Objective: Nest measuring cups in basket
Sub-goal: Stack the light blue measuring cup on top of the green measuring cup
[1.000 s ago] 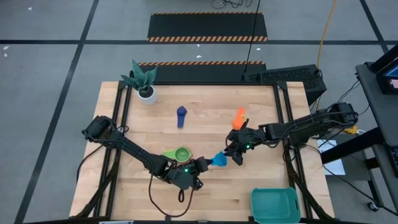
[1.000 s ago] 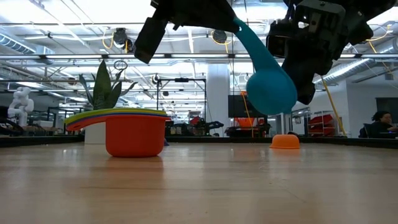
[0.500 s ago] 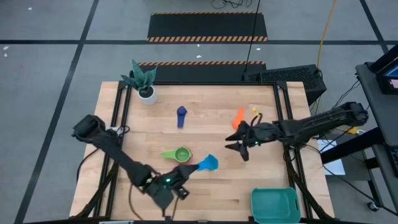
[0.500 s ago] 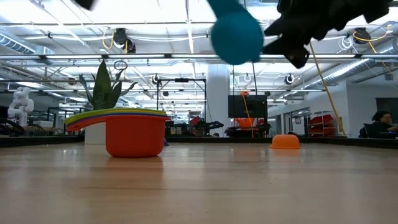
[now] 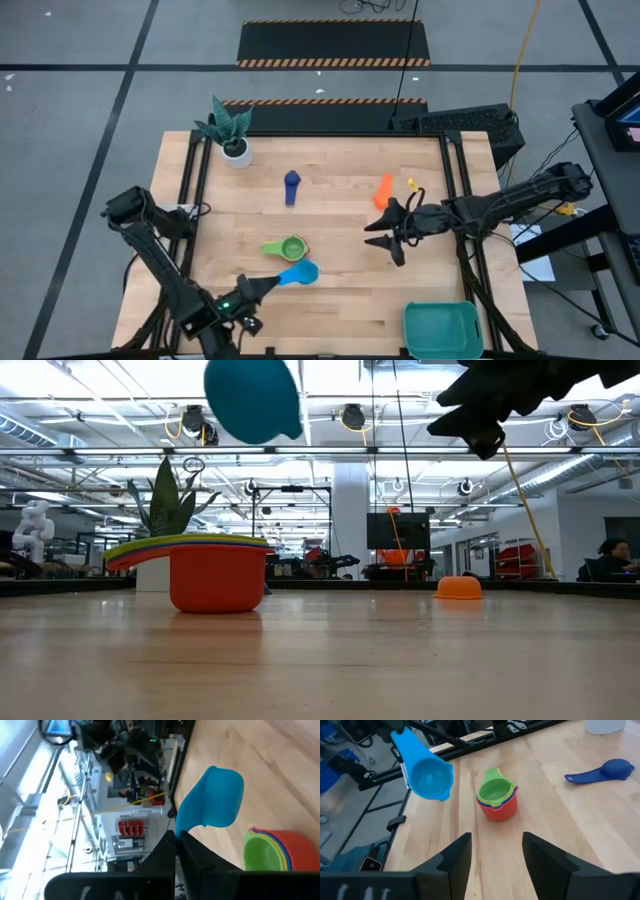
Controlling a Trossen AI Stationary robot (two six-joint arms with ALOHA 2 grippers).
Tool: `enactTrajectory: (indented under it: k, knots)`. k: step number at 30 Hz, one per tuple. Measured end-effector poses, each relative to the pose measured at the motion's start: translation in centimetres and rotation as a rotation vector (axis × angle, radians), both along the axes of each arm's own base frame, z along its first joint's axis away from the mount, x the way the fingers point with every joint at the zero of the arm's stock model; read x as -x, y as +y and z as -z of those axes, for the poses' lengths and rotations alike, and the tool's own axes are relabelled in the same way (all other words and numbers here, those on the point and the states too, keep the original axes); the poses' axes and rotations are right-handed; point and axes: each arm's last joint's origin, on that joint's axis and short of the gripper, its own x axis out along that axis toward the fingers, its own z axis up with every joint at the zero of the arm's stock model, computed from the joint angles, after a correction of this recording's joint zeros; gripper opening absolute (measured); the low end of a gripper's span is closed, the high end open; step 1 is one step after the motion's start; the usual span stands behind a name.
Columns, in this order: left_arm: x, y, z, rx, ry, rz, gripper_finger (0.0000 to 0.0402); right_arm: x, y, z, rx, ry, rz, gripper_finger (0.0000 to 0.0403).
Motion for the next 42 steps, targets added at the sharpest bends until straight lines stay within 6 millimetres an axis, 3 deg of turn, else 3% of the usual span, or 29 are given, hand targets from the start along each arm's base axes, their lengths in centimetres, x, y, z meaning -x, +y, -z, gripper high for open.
enactTrajectory:
  k: [8,13,17,25,31,37,42]
  knots:
    - [1.1,2.2,0.4,-0.02,-0.034,-0.097,0.0006,0.0,0.0,0.0,0.044,-0.005,-0.018,0.0167]
    - [1.4,4.1,-0.3,0.035,-0.079,-0.164,0.0006,0.0,0.0,0.0,0.031,-0.004,-0.013,0.0167]
    - [1.5,4.4,-0.5,0.094,-0.121,-0.186,0.0005,0.0,0.0,0.0,0.041,-0.005,-0.019,0.0167]
    - [2.7,3.2,-1.0,0.198,-0.377,-0.132,0.0005,0.0,0.0,0.0,0.07,-0.008,-0.032,0.0167]
    - [2.6,2.7,-0.8,0.382,-0.446,-0.155,0.0005,0.0,0.0,0.0,0.07,-0.01,-0.031,0.0167]
    - [1.1,0.4,-0.8,0.539,-0.302,-0.13,0.0005,0.0,0.0,0.0,0.08,-0.013,-0.036,0.0167]
    - [-0.9,-2.4,-2.8,0.576,-0.205,0.096,0.0005,0.0,0.0,-0.1,0.077,-0.013,-0.039,0.0167]
